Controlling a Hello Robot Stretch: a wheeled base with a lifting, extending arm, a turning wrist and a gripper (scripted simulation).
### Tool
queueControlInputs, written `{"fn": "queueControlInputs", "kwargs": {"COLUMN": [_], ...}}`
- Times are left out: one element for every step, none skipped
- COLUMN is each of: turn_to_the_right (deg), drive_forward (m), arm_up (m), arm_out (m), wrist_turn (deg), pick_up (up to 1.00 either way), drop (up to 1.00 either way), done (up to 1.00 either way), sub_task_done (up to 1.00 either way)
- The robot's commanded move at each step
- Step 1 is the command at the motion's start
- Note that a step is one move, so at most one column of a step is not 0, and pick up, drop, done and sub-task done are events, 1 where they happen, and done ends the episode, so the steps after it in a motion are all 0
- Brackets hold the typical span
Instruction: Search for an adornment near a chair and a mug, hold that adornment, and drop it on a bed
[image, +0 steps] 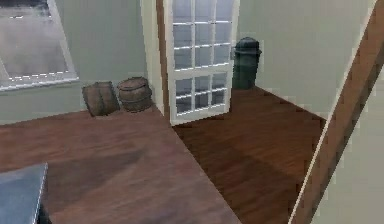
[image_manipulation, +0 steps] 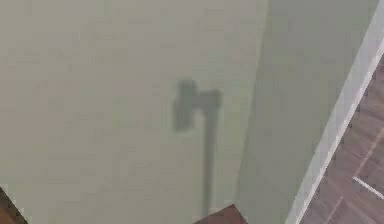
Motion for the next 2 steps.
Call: {"fn": "queueControlInputs", "kwargs": {"turn_to_the_right": [-21.0, 0.0], "drive_forward": [0.00, 1.00], "arm_up": [0.00, 0.00], "arm_out": [0.00, 0.00], "wrist_turn": [0.0, 0.0], "pick_up": [0.00, 0.00], "drop": [0.00, 0.00], "done": [0.00, 0.00], "sub_task_done": [0.00, 0.00]}}
